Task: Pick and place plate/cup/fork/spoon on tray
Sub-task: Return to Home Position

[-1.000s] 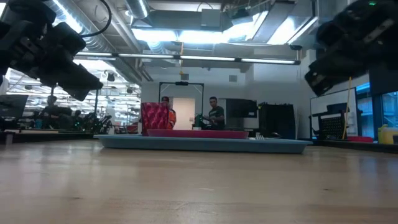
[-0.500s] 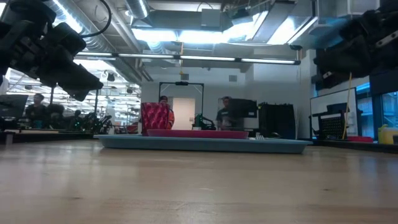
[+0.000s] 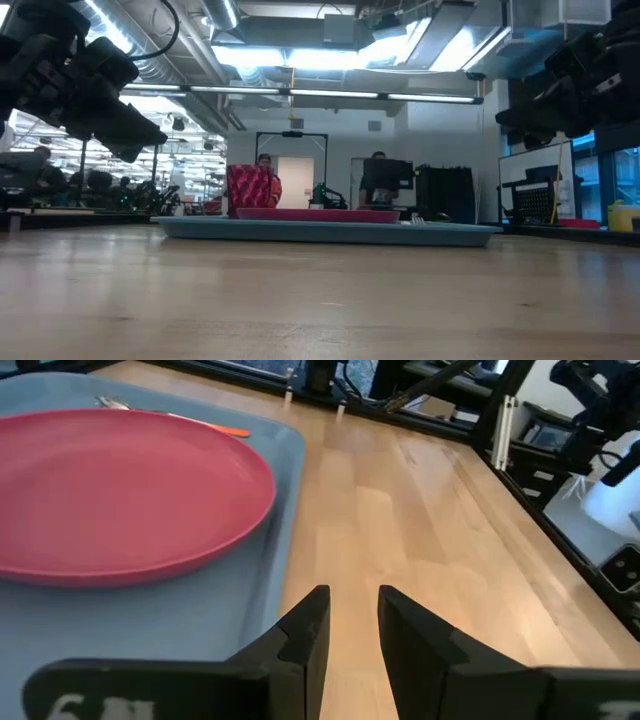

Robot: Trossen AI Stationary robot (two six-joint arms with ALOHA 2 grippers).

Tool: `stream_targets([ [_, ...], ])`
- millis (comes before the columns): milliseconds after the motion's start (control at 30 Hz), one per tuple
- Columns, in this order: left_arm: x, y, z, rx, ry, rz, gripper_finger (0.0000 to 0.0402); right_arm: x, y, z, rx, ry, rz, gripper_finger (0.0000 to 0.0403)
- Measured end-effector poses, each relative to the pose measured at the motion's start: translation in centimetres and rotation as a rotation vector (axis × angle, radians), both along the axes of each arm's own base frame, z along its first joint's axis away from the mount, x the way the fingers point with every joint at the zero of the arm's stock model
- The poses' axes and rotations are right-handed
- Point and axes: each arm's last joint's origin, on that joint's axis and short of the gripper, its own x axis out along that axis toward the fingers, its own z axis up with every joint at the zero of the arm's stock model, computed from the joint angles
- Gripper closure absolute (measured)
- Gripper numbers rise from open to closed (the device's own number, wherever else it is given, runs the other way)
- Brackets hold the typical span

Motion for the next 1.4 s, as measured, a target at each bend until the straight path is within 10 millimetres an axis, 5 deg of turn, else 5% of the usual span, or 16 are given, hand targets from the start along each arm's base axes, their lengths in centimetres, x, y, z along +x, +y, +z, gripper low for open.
stream_targets([
  [1400, 0.2, 0.4, 1.1, 0.13, -0.118, 0.115, 0.032, 0.0, 0.0, -0.1, 0.002, 0.005, 0.002, 0.0397],
])
